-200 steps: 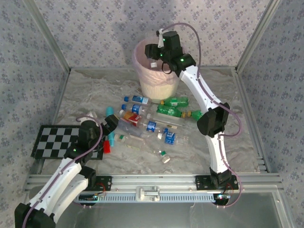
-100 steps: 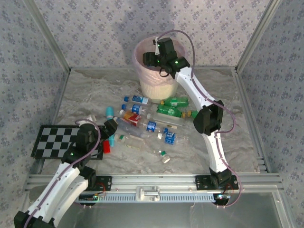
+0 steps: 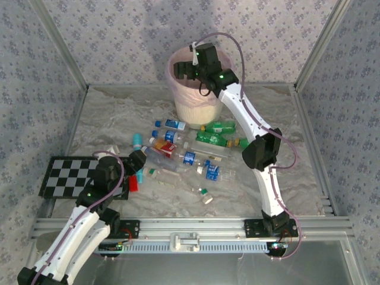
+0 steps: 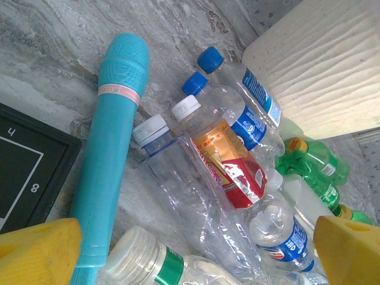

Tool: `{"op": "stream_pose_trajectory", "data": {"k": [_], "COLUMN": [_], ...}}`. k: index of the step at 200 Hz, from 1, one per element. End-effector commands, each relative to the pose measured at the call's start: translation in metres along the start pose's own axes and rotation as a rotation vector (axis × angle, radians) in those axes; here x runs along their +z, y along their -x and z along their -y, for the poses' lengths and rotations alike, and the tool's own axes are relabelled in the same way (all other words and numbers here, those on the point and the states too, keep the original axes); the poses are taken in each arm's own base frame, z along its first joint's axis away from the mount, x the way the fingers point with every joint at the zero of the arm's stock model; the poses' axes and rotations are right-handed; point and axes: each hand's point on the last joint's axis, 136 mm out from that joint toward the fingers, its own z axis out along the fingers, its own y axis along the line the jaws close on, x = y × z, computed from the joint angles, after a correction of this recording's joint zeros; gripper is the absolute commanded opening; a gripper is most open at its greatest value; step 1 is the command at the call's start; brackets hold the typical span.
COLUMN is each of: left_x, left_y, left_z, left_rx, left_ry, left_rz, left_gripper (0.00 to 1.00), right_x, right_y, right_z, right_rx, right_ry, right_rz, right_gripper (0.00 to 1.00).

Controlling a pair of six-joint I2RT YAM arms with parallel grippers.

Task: Put the plastic bottles in the bin

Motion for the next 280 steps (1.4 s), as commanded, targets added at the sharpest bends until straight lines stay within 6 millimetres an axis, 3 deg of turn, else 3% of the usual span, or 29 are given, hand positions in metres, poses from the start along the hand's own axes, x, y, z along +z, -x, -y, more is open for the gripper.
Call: {"op": "stream_pose_trajectory", "data": {"k": [1, 42, 65, 102, 138, 184, 218, 280], "left_x": [0.002, 0.009, 0.013, 0.012, 0.011, 0.014, 0.014, 0.022], "left_y": [0.005, 0.009, 0.006, -0.009, -0.031, -0.058, -0.076, -0.098], "left_z": [0.009, 0.012, 0.009, 0.001, 0.004, 0.012, 0.016, 0.014], "left_rx": [-0.048, -0.124, -0.198, -0.305, -0.330, -0.336, -0.365, -0.418], "left_ry": [-0.043, -0.047, -0.025, 0.042, 0.075, 0.141, 0.208, 0.283], "left_rz": [0.018, 0.027, 0.030, 0.036, 0.017, -0.049, -0.081, -0.085], "left_gripper": [1.00, 0.99, 0.98, 0.97, 0.97, 0.97, 0.97, 0.98], "right_x": [-0.070, -0.123, -0.147, -0.175, -0.182, -0.172, -0.169, -0.172], "right_y": [0.044, 0.023, -0.010, -0.083, -0.166, -0.234, -0.247, -0.244], "right_z": [-0.014, -0.021, -0.010, 0.020, 0.053, 0.066, 0.071, 0.075], "right_rx": [-0.080, -0.097, -0.042, 0.052, 0.144, 0.250, 0.232, 0.207], "right_ry": [-0.017, -0.005, -0.007, -0.079, -0.176, -0.210, -0.244, -0.270], "right_rz": [0.105, 0.134, 0.127, 0.075, -0.032, -0.132, -0.169, -0.167], "right_gripper": [1.00, 1.00, 1.00, 1.00, 1.00, 1.00, 1.00, 1.00]}}
